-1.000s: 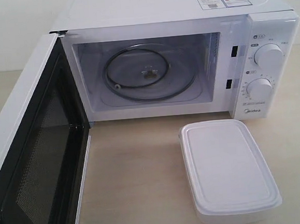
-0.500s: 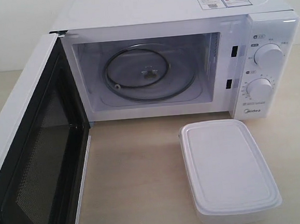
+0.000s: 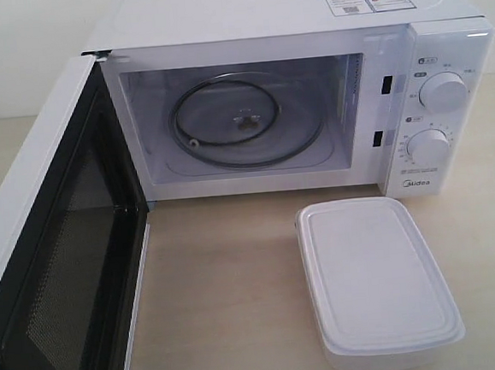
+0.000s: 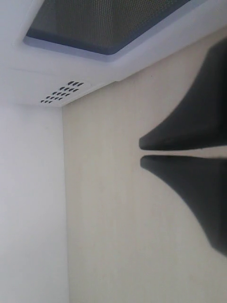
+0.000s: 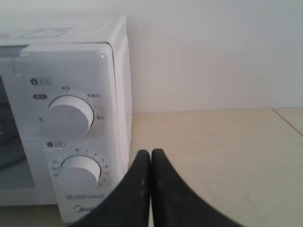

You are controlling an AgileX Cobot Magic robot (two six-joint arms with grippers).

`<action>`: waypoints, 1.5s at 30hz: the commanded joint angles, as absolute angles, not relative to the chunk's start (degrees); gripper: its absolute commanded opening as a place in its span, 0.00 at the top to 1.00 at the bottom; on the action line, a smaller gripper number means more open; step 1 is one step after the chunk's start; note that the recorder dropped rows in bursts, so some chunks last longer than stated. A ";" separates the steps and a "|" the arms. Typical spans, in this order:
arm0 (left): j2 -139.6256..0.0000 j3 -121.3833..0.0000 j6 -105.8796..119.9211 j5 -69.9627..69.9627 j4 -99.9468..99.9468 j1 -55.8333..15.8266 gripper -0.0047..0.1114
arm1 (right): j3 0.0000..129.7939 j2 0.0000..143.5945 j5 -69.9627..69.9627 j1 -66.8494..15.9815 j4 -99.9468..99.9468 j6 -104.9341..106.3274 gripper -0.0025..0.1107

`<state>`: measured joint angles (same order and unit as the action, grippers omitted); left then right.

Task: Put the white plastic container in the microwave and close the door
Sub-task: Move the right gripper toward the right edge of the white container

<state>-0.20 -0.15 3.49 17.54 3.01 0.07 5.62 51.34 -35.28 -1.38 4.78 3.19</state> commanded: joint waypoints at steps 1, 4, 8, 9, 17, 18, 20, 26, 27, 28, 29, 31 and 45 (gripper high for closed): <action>0.00 0.00 3.54 17.55 3.02 0.36 0.92 | 6.00 59.34 -43.36 -1.17 3.73 3.81 0.98; 0.00 0.00 3.54 17.55 3.02 0.36 0.92 | 6.00 65.28 -48.74 -1.17 2.34 3.81 0.98; 0.00 0.00 3.54 17.55 3.02 0.36 0.92 | 6.00 73.24 -53.70 -1.17 0.00 3.57 0.98; 0.00 0.00 3.54 17.55 3.02 0.36 0.92 | 6.00 75.27 -54.43 -1.17 -1.08 3.45 0.98; 0.00 0.00 3.54 17.55 3.02 0.36 0.92 | 6.00 88.21 -60.15 -1.17 -12.34 -1.23 0.98; 0.00 0.00 3.54 17.55 3.02 0.36 0.92 | 6.00 89.60 -60.44 -1.17 -13.18 -1.39 0.98; 0.00 0.00 3.54 17.55 3.02 0.36 0.92 | 6.00 92.23 -61.76 -1.17 -15.05 -1.94 0.98; 0.00 0.00 3.54 17.55 3.02 0.36 0.92 | 6.00 97.44 -63.57 -1.17 -21.65 -2.98 0.98; 0.00 0.00 3.54 17.55 3.02 0.36 0.92 | 6.00 98.02 -63.46 -1.17 -22.85 -3.29 0.98; 0.00 0.00 3.54 17.55 3.02 0.36 0.92 | 6.00 98.51 -63.19 -1.17 -23.89 -3.79 0.98; 0.00 0.00 3.54 17.55 3.02 0.36 0.92 | 6.00 98.82 -62.71 -1.17 -24.57 -4.36 0.98; 0.00 0.00 3.54 17.55 3.02 0.36 0.92 | 6.00 99.15 -61.27 -1.17 -24.83 -4.62 0.98; 0.00 0.00 3.54 17.55 3.02 0.36 0.92 | 6.00 99.40 -54.67 -1.17 -34.75 -9.20 0.98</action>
<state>-0.20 -0.15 3.49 17.54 3.01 0.07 6.00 99.24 -54.92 -1.38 -29.86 -6.80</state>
